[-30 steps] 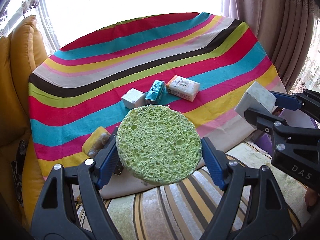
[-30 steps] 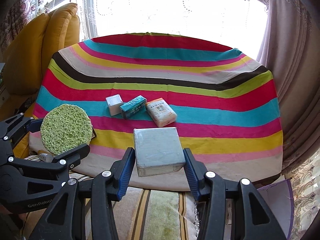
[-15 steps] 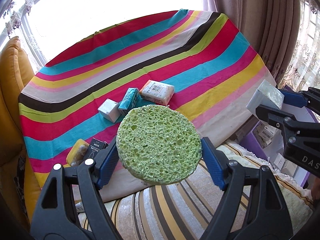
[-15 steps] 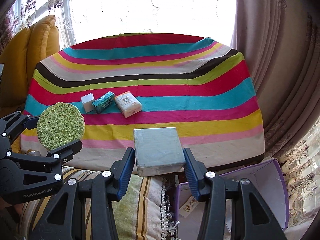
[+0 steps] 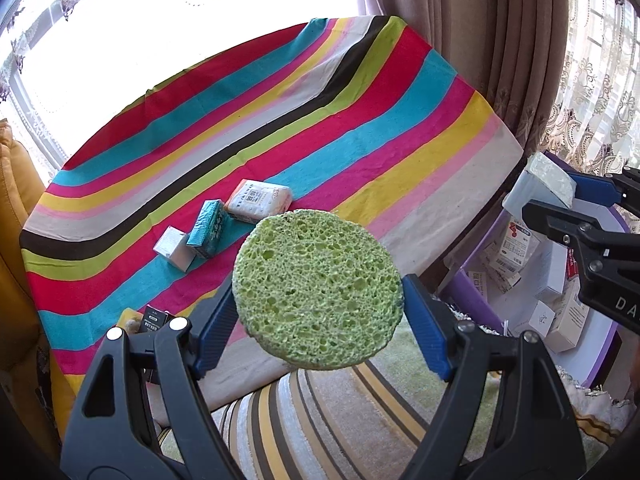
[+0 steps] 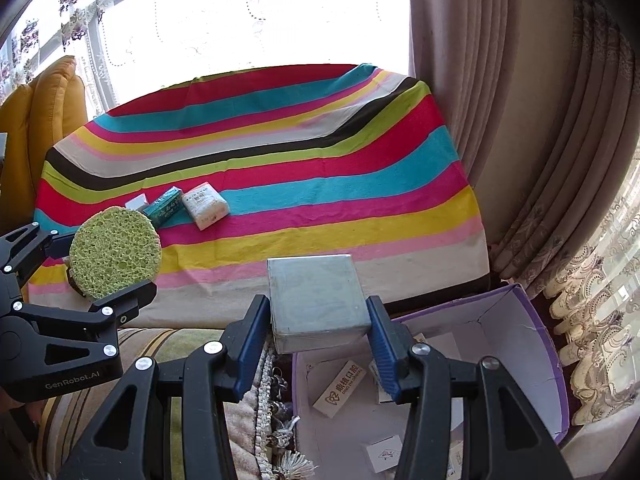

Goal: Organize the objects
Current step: 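Carry the sponge and wrapped box over the purple storage box, then open the left tool to drop the sponge while right tool releases wrapped box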

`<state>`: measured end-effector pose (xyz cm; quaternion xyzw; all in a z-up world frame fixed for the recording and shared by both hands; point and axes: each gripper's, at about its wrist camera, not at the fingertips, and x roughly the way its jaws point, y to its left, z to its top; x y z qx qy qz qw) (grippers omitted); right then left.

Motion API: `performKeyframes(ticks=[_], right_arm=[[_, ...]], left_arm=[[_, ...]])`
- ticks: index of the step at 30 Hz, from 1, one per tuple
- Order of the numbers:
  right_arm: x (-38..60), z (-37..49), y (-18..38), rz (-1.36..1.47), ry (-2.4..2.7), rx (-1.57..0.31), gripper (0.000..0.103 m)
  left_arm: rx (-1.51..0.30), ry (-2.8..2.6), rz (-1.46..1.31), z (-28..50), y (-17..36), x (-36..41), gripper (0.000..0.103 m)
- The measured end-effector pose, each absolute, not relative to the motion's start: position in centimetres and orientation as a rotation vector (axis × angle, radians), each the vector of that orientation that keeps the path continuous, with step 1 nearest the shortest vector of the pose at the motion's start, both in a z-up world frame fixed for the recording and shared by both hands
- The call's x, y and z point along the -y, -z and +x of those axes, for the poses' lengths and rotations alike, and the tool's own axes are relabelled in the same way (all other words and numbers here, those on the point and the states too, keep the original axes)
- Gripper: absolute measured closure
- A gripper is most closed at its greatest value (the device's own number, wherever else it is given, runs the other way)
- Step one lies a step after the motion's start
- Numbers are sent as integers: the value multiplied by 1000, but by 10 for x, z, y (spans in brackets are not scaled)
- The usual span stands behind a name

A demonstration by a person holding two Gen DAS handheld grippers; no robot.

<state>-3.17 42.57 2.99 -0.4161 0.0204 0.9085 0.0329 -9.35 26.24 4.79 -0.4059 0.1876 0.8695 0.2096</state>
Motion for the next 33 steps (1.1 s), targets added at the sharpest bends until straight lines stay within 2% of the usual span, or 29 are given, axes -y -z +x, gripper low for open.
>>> performKeyframes(ticks=[25, 33], right_arm=[[-499, 4, -11, -1209, -2508, -88, 53], [-507, 6, -9, -1204, -2458, -82, 53]], left_arm=[[-557, -2156, -1074, -80, -40, -356, 22], [-464, -2051, -1058, -78, -43, -369, 19]])
